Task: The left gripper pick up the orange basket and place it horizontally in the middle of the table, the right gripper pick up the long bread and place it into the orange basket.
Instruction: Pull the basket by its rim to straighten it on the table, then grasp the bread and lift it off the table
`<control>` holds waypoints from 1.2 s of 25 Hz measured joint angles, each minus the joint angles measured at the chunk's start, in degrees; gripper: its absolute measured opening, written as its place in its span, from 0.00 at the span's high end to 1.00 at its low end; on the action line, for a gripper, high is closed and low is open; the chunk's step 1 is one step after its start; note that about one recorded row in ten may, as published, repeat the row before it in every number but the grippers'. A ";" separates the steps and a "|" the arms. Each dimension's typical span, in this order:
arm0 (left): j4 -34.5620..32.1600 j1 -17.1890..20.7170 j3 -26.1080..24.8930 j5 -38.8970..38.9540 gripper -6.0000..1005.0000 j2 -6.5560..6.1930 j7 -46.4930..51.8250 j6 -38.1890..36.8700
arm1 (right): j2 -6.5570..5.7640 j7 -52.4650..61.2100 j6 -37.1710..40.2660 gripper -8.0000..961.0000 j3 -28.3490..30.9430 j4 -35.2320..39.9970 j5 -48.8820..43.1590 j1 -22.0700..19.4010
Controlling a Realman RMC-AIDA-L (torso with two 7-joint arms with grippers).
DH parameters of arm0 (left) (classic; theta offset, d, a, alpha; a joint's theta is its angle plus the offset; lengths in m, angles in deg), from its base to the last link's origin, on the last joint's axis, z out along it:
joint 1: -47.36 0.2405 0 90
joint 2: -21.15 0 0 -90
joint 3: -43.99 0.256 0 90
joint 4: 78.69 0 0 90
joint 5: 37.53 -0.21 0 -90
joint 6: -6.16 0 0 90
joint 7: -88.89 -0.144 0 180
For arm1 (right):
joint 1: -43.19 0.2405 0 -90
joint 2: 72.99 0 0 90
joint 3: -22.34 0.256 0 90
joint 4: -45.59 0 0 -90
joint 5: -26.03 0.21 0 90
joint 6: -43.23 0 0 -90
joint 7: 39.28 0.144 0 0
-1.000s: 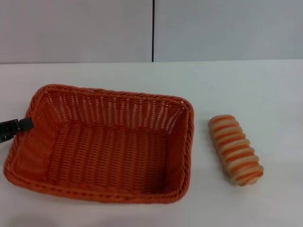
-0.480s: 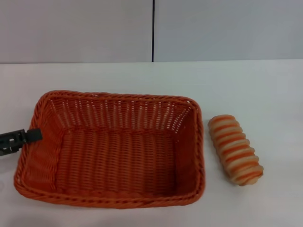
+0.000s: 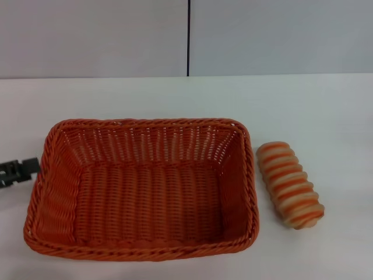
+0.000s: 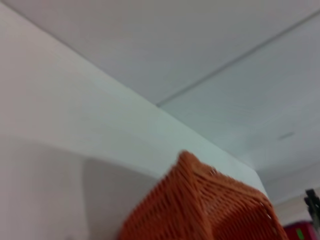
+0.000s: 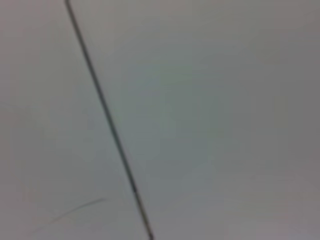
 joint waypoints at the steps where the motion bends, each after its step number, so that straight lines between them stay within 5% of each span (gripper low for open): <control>1: 0.00 0.00 0.00 0.00 0.30 0.00 0.00 0.00 | -0.22 0.52 0.01 0.32 -1.24 0.08 0.00 0.03; 8: 3.67 -0.48 -8.79 0.54 0.30 -1.51 -9.58 3.03 | -2.48 23.11 3.03 0.32 -18.35 9.98 -4.11 -0.73; 9: 5.87 -1.51 -16.03 1.29 0.30 -1.27 -18.00 2.86 | -2.95 27.50 4.34 0.32 -20.45 12.17 -6.11 -0.81; 11: 7.31 -1.98 -20.70 4.99 0.31 0.31 -26.53 2.48 | -4.69 38.03 8.29 0.32 -24.44 16.89 -11.17 -0.67; 14: 7.59 -1.98 -21.21 6.20 0.31 0.84 -28.25 2.43 | -7.88 50.27 16.55 0.33 -26.91 21.96 -18.03 0.61; 15: 9.09 -1.59 -22.30 13.43 0.31 3.19 -37.45 2.07 | -8.88 53.86 20.07 0.33 -27.22 23.58 -20.11 1.19; 17: 10.71 -1.21 -22.42 18.04 0.31 4.90 -44.92 1.25 | -10.43 59.91 26.36 0.33 -27.42 27.15 -23.55 2.60; 20: 14.41 -1.09 -22.49 21.56 0.31 5.45 -51.93 0.16 | -12.18 68.02 35.17 0.34 -27.48 33.93 -29.55 5.58; 27: 19.45 -1.30 -22.22 24.10 0.31 5.49 -59.18 -0.66 | -14.08 74.57 44.23 0.35 -35.89 42.08 -42.15 12.90; 29: 20.04 -1.42 -22.14 24.13 0.31 5.51 -60.09 -0.62 | -13.84 74.55 43.13 0.36 -40.32 41.75 -45.85 15.05; 30: 22.44 -1.81 -21.86 24.00 0.31 5.40 -62.61 -0.35 | -12.63 74.66 40.91 0.36 -44.11 41.29 -49.37 17.13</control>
